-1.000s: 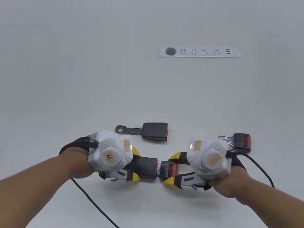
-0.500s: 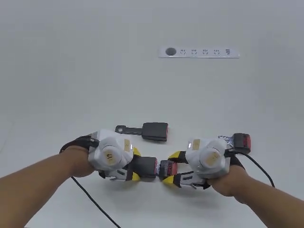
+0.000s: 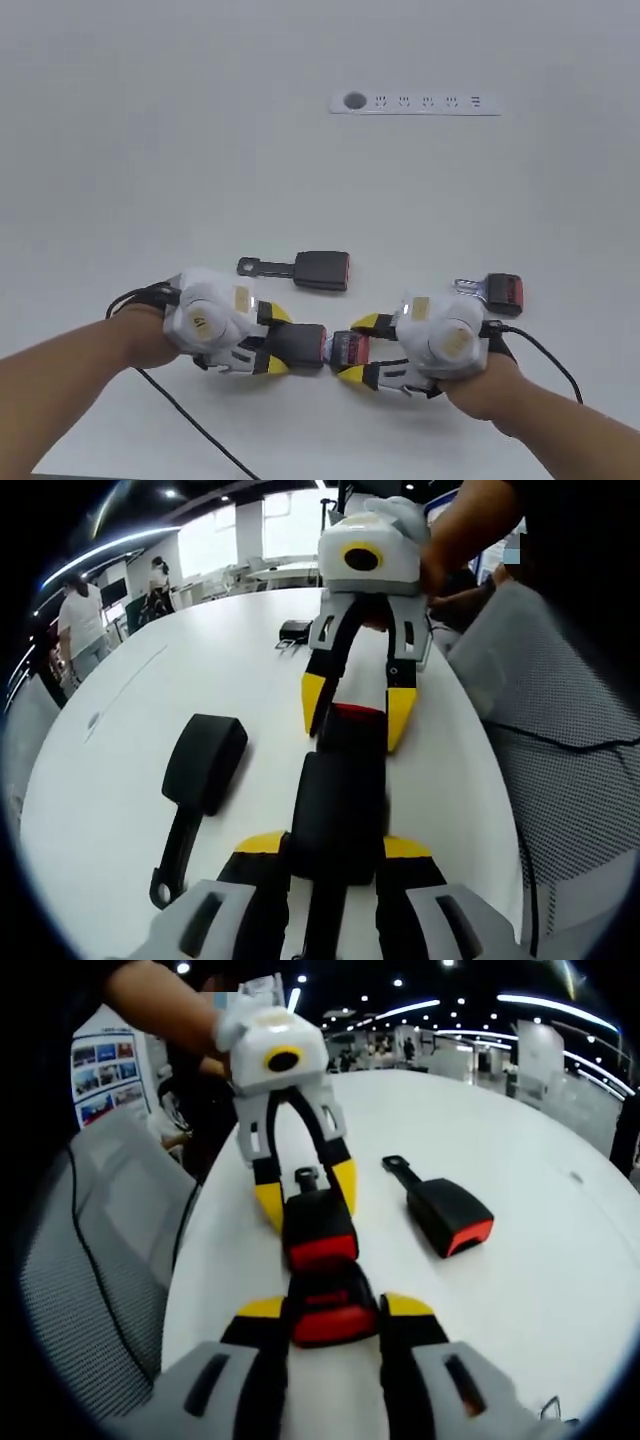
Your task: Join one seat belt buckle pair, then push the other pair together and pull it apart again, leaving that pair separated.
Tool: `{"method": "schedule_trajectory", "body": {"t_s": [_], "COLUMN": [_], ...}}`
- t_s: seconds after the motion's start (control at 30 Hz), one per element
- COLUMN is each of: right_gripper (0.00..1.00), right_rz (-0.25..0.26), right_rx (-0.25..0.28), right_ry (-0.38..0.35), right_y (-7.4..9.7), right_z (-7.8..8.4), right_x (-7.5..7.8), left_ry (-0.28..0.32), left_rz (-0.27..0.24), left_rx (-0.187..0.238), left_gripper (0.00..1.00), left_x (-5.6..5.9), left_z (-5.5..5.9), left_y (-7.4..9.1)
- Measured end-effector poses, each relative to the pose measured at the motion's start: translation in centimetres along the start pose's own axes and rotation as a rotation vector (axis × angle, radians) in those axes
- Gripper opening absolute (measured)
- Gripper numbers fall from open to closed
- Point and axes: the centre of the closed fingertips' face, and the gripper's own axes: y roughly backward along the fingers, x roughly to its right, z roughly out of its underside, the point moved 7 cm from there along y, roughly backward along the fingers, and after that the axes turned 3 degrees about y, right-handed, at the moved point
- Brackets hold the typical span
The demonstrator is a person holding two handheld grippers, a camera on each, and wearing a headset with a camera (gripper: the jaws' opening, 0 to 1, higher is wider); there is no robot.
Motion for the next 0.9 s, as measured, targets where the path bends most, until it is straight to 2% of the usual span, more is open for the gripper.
{"method": "schedule_trajectory", "body": {"t_s": [0.17,0.3,0.43,0.9], "right_gripper": [0.34,0.34,0.34,0.34], "right_rz": [0.012,0.006,0.024,0.044], "right_rx": [0.036,0.042,0.055,0.071], "right_ry": [0.006,0.022,0.033,0.026], "right_y": [0.0,-0.06,0.02,-0.02], "right_z": [0.17,0.11,0.19,0.21], "right_x": [-0.16,-0.17,-0.37,-0.59], "left_ry": [0.001,-0.006,-0.004,-0.008], "left_rz": [0.012,0.023,0.027,0.037], "left_rx": [0.022,0.029,0.039,0.041], "left_gripper": [0.34,0.33,0.33,0.33], "left_x": [-0.07,-0.1,-0.09,-0.22], "left_z": [0.15,0.19,0.29,0.36], "left_y": [0.02,0.04,0.08,0.04]}}
